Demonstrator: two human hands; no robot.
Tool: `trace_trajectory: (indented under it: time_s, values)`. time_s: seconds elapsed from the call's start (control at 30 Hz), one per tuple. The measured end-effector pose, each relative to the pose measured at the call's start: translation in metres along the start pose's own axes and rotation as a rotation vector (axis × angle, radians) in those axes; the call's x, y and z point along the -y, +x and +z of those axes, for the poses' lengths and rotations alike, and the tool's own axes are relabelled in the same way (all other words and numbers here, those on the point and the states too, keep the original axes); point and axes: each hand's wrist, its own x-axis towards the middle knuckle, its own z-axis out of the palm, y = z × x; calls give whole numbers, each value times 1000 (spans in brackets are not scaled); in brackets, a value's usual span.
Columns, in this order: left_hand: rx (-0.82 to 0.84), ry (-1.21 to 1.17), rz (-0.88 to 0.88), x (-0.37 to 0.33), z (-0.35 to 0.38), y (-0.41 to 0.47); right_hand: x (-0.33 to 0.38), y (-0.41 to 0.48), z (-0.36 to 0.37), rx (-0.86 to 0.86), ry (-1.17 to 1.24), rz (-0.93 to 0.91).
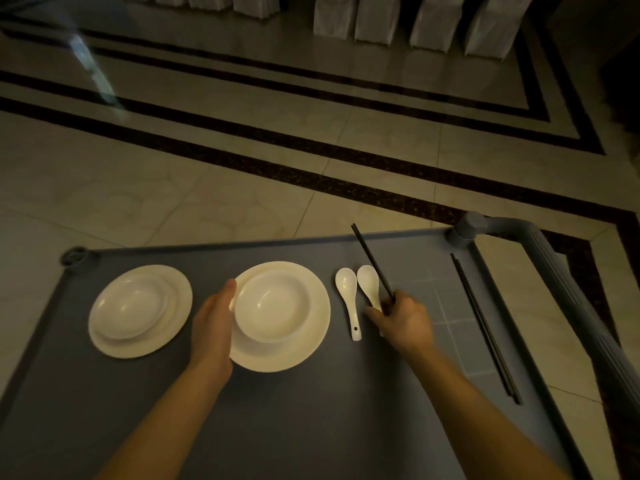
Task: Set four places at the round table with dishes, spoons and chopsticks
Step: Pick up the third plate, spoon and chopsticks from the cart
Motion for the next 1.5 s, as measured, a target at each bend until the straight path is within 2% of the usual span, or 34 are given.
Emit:
trace_trajectory:
  time_s: [0.17,0.33,0.5,0.6,0.7,0.83,0.97,1.13,1.23,1.37,1.5]
  values:
    - [15,-13,-13,-1,-3,-1,5,7,6,26,-22,15]
    - [28,-38,-5,-6,-3,-2,1,11,7,46,82,9]
    - [62,-89,-1,-14,-5,-5,2,1,-4,33,382,49]
    - [65,-111,14,-22,-8,-7,20,-18,-19,30,625,38]
    - [72,-109,46,-32,-13,-12,47,-40,-31,71,746,-14]
    - [40,-119,101,-47,-27,-19,94,-66,-37,97,754,-130]
    - [26,-155,117,-61,-52,-30,136,-90,-38,200,783,-242]
    - [-3,-240,125,-85,-93,-43,179,-116,-34,306,823,-295]
    - [-25,-246,195,-99,-120,-55,207,-126,-31,349,777,-343]
    - [-117,-292,246,-119,-156,-72,253,-137,-29,407,749,-436]
    - [-280,-315,349,-135,-194,-88,302,-153,-24,469,715,-564]
